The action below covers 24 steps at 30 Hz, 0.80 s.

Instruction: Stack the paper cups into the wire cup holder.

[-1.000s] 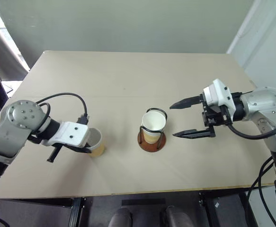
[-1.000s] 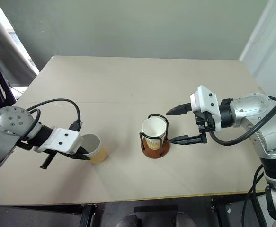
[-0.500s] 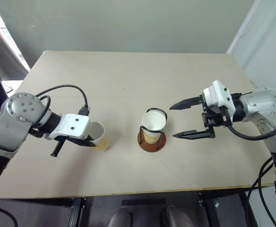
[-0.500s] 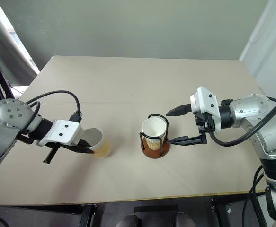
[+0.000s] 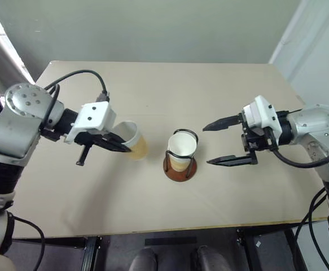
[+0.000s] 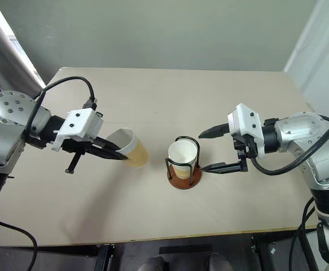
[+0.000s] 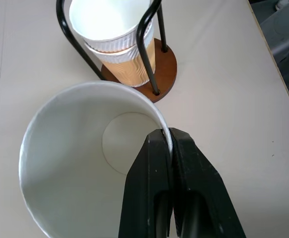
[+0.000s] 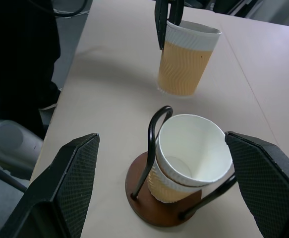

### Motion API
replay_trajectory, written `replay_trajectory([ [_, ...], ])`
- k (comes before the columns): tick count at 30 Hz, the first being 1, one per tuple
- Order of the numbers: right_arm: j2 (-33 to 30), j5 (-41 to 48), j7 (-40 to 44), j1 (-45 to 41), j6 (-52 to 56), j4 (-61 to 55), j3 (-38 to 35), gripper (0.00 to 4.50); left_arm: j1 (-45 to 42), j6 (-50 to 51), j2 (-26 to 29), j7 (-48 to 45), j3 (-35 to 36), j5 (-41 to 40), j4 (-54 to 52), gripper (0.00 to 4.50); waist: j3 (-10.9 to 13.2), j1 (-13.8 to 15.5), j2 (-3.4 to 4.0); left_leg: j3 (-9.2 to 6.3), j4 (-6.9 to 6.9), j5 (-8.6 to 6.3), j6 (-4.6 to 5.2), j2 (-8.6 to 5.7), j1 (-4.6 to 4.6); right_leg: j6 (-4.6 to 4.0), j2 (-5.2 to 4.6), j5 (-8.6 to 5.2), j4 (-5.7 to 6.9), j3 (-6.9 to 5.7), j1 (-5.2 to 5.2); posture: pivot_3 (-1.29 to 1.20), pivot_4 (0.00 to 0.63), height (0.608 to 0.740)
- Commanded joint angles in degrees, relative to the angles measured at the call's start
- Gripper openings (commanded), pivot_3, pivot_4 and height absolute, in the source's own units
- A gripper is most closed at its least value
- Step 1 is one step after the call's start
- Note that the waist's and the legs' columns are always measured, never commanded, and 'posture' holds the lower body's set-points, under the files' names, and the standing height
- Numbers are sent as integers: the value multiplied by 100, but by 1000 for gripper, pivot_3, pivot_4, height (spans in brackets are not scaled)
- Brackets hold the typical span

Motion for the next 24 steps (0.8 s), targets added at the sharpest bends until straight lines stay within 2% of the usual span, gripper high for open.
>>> replay_trajectory([
  [1, 54, 69, -173, -298, -66, 52, -332, 4120, -175, -94, 48, -166, -22, -51, 45, 82, 0, 1, 0, 0, 1, 0, 0, 0, 0, 0, 0, 0, 0, 0, 0, 0, 150, 740],
  [7, 124, 128, -304, -488, -32, 150, -422, 4120, -318, -332, -41, -166, -123, 43, 284, 82, 0, 1, 0, -2, 2, 0, 0, 0, -2, 2, 0, 1, -6, -1, 1, 0, 150, 740],
  [19, 138, 173, -412, -573, 67, 47, -511, 4120, -1761, 145, -1419, -44, 27, -15, 931, 82, 0, 41, 0, -5, 21, -2, 3, -2, -8, 13, -1, 7, -19, -4, 13, 0, 150, 740],
  [24, -31, 156, -377, -557, 79, 38, -599, 4120, -2043, 618, -1819, -154, -9, -359, 808, 82, 0, 44, 0, -5, 25, -2, 3, -3, -13, 20, -1, 11, -22, -4, 15, 0, 150, 740],
])
